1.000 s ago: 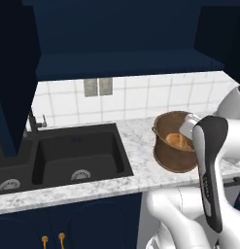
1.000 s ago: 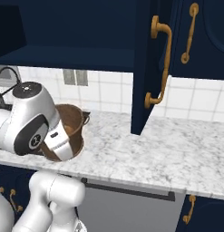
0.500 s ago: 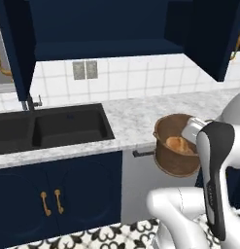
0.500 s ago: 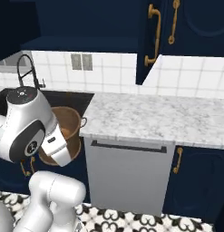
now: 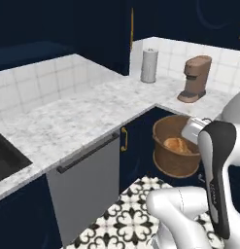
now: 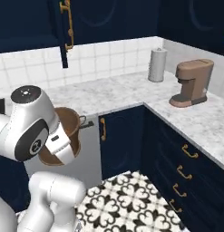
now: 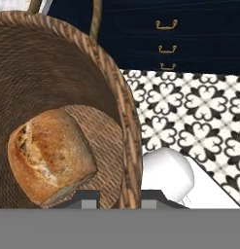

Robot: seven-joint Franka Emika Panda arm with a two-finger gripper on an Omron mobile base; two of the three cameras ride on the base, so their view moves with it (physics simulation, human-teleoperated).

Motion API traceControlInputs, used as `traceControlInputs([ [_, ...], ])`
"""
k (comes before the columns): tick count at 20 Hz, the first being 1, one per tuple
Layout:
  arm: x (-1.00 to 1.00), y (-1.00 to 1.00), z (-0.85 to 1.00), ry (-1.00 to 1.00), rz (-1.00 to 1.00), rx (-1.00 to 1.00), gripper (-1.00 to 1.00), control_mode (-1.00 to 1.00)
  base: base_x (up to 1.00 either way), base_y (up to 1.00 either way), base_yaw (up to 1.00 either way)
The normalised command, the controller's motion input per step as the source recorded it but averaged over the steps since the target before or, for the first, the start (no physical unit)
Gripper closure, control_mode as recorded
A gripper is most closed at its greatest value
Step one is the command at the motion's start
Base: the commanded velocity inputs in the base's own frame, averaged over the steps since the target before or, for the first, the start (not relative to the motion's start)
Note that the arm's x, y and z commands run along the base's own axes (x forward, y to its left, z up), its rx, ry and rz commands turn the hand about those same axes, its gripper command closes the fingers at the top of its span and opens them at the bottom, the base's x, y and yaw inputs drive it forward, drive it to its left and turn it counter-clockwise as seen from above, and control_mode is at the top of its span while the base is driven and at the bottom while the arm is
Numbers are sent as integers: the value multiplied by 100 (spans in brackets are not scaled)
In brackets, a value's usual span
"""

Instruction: Open the cabinet, pick up the bread from the cabinet and place it in the basket. Then move the basket to the dining counter.

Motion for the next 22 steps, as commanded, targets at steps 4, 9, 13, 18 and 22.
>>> traceControlInputs([
  [4, 0, 0, 0, 0, 0, 0, 100, 100, 0, 0, -99],
  [9, 0, 0, 0, 0, 0, 0, 100, 100, 0, -2, -99],
  [13, 0, 0, 0, 0, 0, 0, 100, 100, 0, -66, -84],
  [18, 0, 0, 0, 0, 0, 0, 100, 100, 0, -53, -87],
  [22, 0, 0, 0, 0, 0, 0, 100, 100, 1, -51, -86],
])
